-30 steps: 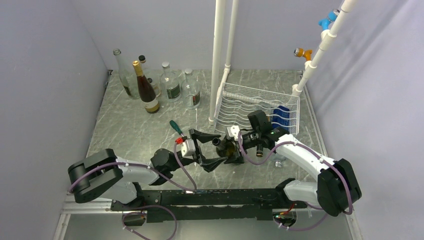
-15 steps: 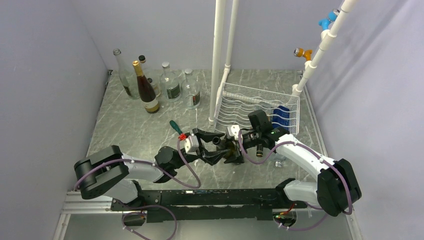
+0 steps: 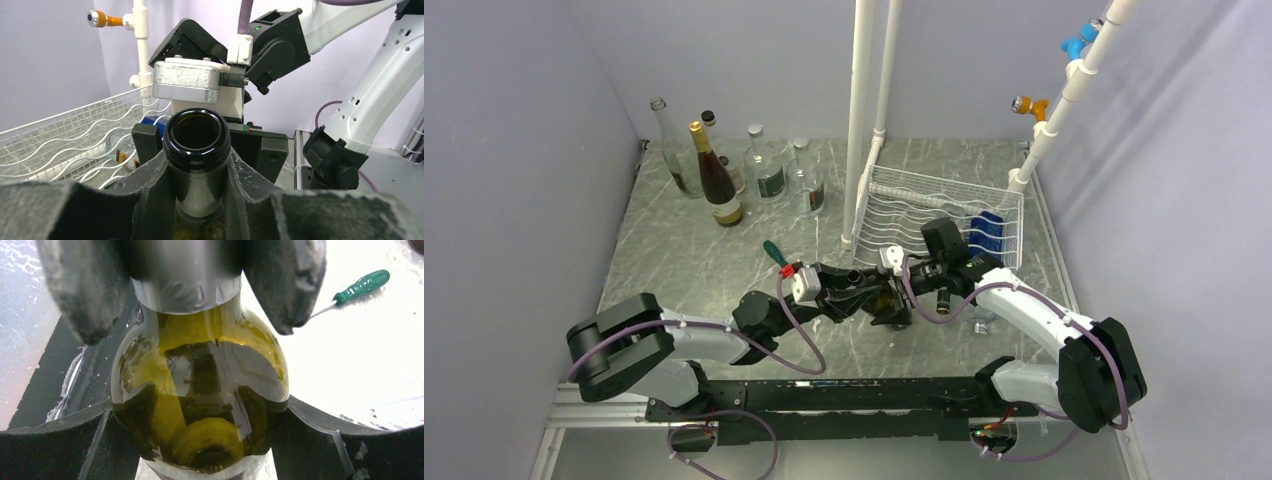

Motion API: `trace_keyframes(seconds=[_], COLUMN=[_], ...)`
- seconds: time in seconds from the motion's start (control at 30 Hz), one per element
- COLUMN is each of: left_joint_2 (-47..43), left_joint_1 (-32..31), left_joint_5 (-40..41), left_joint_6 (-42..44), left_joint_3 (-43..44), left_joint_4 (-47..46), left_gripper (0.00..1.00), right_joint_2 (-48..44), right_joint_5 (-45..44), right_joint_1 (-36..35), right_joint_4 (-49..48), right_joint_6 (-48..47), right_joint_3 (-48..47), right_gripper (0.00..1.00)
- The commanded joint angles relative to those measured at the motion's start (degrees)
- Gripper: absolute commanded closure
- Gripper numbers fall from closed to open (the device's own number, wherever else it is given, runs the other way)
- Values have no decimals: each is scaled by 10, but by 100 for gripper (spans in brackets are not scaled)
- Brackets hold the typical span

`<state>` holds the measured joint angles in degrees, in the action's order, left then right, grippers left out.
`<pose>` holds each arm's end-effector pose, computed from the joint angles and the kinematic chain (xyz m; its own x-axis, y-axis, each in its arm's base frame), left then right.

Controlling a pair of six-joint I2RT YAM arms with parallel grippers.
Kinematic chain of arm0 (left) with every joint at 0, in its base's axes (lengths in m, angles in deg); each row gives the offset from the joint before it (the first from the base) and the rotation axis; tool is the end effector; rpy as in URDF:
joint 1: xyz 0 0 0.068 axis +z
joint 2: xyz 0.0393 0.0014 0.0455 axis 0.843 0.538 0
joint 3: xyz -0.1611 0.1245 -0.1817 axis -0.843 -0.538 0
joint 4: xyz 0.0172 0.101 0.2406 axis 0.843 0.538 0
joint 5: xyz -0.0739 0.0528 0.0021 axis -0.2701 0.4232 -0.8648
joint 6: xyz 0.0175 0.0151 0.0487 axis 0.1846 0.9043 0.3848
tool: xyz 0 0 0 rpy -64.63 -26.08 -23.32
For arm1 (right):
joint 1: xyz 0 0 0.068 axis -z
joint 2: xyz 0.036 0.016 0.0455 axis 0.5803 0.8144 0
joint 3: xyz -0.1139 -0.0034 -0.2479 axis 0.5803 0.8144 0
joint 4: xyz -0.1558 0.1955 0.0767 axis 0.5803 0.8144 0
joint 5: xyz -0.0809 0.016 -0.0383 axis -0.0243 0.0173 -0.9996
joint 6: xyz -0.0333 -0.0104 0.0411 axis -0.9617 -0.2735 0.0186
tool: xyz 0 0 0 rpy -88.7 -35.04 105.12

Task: Take the wine bottle off the wine rack
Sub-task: Pick up the wine bottle from the wine rack.

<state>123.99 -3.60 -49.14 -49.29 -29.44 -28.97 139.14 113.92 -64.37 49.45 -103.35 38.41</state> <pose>0.1162 -0.2219 0.2395 0.0726 -0.4216 -0.9039 0.9537 0.2946 -0.0607 0.1857 0.1386 0.2262 0.0902 -0.3353 -0.9378 -0.9825 -0.1841 -0.0287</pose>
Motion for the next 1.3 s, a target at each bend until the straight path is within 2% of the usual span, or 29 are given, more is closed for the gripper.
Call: trace_keyframes(seconds=[0.0,0.37,0.53,0.87,0.97,1.27], left_joint_2=[-70,-196,-255,-367,-392,-437], left_joint_1=[-3,-4,-4,-2,3,50], left_joint_5=[30,54,66,90,120,148], left_joint_6=[1,27,43,94,110,119], left_joint_3=[21,48,51,84,94,136], left_joint_4=[-9,125,185,392,443,588], left_gripper=[100,100,100,100,100,100], right_joint_2=[-12,-29,-41,-57,-58,-63], right_joint_5=[26,71,94,123,121,103], right_joint_1=[3,5,14,48,53,66], right_joint_4=[-53,29,61,115,119,109], right_joint_6=[54,13,-9,-59,-63,-48], right_joint_3=[-35,-65,-75,-89,-90,-90], right_gripper=[42,1,0,0,0,0])
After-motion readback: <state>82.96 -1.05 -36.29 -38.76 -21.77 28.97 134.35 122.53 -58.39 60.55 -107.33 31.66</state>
